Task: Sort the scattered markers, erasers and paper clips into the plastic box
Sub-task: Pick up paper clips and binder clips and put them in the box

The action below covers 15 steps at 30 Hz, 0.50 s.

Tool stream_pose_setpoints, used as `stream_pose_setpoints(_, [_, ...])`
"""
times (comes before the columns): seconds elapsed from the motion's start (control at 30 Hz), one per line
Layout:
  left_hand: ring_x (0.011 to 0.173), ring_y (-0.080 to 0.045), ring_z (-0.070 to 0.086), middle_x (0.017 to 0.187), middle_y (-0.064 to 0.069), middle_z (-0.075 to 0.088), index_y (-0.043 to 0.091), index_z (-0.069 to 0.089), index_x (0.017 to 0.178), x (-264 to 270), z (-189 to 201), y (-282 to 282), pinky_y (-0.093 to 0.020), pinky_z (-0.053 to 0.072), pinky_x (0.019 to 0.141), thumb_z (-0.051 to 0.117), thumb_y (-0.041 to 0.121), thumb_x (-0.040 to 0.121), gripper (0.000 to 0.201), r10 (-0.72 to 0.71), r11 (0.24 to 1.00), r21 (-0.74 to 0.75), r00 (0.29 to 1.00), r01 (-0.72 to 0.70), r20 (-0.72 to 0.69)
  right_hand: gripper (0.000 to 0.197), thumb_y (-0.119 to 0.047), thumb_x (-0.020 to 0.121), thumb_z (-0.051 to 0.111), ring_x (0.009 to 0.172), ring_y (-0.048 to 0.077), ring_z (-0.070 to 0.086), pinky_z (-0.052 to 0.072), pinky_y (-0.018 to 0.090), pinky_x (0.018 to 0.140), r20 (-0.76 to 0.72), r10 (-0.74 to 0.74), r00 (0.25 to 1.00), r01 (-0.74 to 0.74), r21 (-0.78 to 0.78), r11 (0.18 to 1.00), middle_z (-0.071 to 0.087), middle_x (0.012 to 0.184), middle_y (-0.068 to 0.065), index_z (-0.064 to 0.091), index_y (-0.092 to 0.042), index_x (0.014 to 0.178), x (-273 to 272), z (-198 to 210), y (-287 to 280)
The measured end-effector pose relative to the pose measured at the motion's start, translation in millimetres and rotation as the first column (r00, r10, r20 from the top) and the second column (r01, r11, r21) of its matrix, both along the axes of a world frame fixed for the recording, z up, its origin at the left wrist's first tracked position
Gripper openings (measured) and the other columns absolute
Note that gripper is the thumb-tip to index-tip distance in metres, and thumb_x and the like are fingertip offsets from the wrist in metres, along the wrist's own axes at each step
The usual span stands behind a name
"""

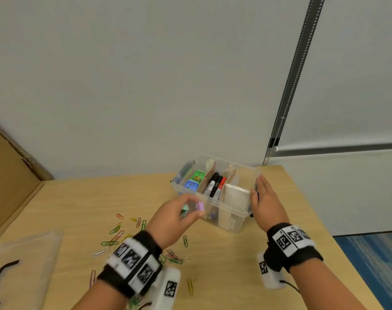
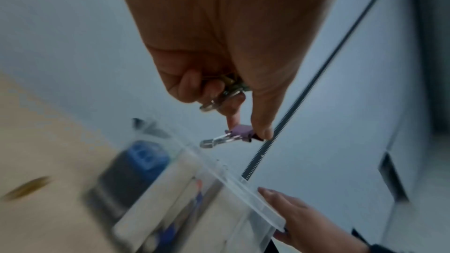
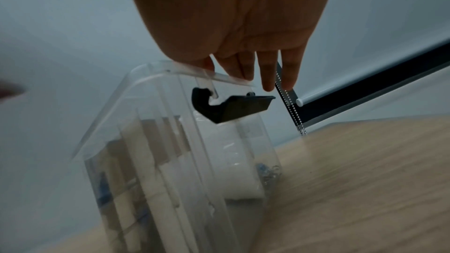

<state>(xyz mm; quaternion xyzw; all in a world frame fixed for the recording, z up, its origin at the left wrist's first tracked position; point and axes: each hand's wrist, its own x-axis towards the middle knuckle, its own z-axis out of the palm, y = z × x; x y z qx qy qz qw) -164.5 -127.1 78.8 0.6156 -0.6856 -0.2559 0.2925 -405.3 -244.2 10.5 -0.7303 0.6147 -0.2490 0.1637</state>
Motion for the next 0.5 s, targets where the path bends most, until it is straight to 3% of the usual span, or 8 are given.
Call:
stream_pose_setpoints(0.07, [0.099,0.001,0.056,0.110,0.018,0.060,0.031,0.057,0.115,-31.6,11.6,-36.2,-0.021,0.047,0.087,0.055,0.045,0.089,0.030,0.000,0.998,-0.068,0.993,0.008,0.118,0.054,-0.034,0.100,0.026,0.141,0.018,0.027,0.028,0.034,0.113,0.001,-0.008,1.000,0.008,-0.015,1.000,0.012,0.160,-0.003,0.020,-0.016,0.150,0.1,-1.5,-0.2])
stream_pose_setpoints(0.2, [0.103,-0.021,0.059,0.110,-0.002,0.065,0.017,0.058,0.110,-87.6,17.3,-109.1,-0.035,0.047,0.088,0.055,0.034,0.090,0.027,-0.037,0.985,-0.141,0.912,0.103,0.409,0.054,-0.033,0.100,0.026,0.140,0.017,0.031,0.033,0.031,0.110,-0.013,-0.007,1.000,0.007,-0.041,0.999,0.012,0.160,-0.002,0.020,-0.014,0.150,0.7,-1.9,2.3])
stream_pose_setpoints(0.37, [0.115,-0.031,0.051,0.121,-0.014,0.056,0.006,0.052,0.119,-129.5,11.1,-169.7,-0.042,0.044,0.090,0.050,0.017,0.092,0.029,-0.097,0.994,0.031,0.735,0.103,0.671,0.056,-0.036,0.100,0.026,0.141,0.016,0.028,0.032,0.033,0.112,-0.018,0.000,1.000,-0.001,-0.023,1.000,0.011,0.160,0.000,0.018,-0.014,0.151,1.9,3.7,-0.5])
stream_pose_setpoints(0.5, [0.111,-0.036,0.055,0.122,-0.015,0.051,0.006,0.045,0.123,-129.7,-6.8,-186.3,-0.046,0.048,0.090,0.057,0.019,0.087,0.040,-0.213,0.974,0.207,0.692,0.094,0.689,0.056,-0.037,0.100,0.025,0.142,0.016,0.026,0.031,0.035,0.113,-0.023,0.001,1.000,-0.001,0.002,1.000,0.009,0.160,-0.001,0.017,-0.014,0.151,2.5,5.5,0.3])
